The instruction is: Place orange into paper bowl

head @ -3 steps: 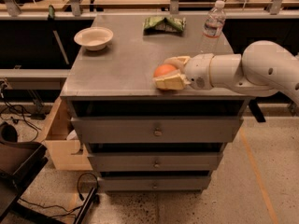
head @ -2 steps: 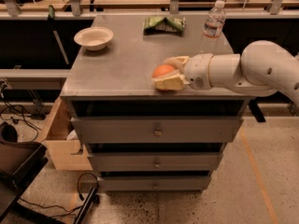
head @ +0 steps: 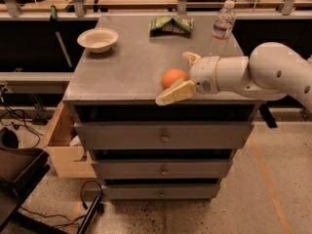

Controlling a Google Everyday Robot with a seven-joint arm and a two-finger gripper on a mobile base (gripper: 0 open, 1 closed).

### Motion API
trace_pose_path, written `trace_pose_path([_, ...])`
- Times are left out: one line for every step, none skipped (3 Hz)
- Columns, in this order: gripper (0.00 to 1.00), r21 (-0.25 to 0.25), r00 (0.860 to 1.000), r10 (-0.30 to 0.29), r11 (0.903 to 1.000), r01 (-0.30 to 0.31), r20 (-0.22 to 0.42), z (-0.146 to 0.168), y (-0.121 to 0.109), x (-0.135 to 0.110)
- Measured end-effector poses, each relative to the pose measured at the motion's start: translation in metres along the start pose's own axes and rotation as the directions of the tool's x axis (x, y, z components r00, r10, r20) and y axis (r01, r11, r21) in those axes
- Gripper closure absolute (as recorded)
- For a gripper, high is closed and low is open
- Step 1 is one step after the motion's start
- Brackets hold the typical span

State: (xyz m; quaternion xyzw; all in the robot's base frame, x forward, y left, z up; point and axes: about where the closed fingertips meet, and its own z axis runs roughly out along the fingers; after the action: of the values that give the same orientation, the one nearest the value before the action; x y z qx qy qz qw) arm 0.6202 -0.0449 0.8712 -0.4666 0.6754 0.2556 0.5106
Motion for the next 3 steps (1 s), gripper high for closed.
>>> trace_pose_path([0.0,-0.003,1.0,0.004,1.0,-0.004,-0.003,0.002,0.0,0.003])
trace_pose_path([0.17,-0.008,1.0,0.012,0.9999,-0.012,-0.005,0.002,0.001,0.011])
trace_pose_path([0.41,-0.011,1.0,0.005,0.9999,-0.005,-0.022,0.004,0.003,0.017])
